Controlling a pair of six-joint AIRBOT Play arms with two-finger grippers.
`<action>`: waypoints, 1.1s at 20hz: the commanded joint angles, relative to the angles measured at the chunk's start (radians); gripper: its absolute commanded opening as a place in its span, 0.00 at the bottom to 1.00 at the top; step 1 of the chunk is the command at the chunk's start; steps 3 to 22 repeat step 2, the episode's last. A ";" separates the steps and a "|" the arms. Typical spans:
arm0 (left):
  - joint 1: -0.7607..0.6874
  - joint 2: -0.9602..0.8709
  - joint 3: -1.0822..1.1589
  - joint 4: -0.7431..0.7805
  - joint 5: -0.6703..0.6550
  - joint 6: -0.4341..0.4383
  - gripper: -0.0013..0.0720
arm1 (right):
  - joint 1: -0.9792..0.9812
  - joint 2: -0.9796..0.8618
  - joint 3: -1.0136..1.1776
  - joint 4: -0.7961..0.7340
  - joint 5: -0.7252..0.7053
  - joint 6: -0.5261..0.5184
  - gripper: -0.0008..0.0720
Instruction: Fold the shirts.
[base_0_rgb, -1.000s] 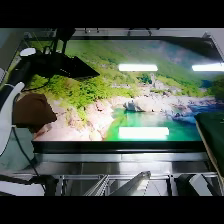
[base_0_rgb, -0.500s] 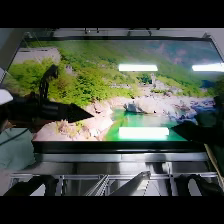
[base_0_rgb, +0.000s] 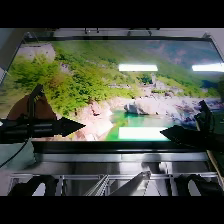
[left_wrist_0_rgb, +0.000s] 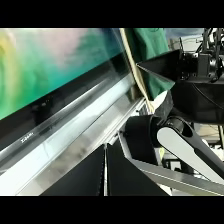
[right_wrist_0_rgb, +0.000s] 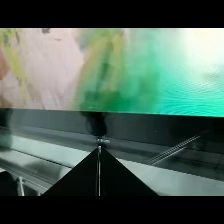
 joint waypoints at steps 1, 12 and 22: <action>0.034 0.045 -0.009 0.005 0.003 -0.002 0.05 | 0.005 0.001 -0.003 0.019 -0.002 0.003 0.05; 0.034 0.055 -0.009 0.005 0.003 -0.002 0.05 | 0.005 0.001 -0.003 0.019 -0.002 0.003 0.05; 0.034 0.055 -0.009 0.005 0.003 -0.002 0.05 | 0.005 0.001 -0.003 0.019 -0.002 0.003 0.05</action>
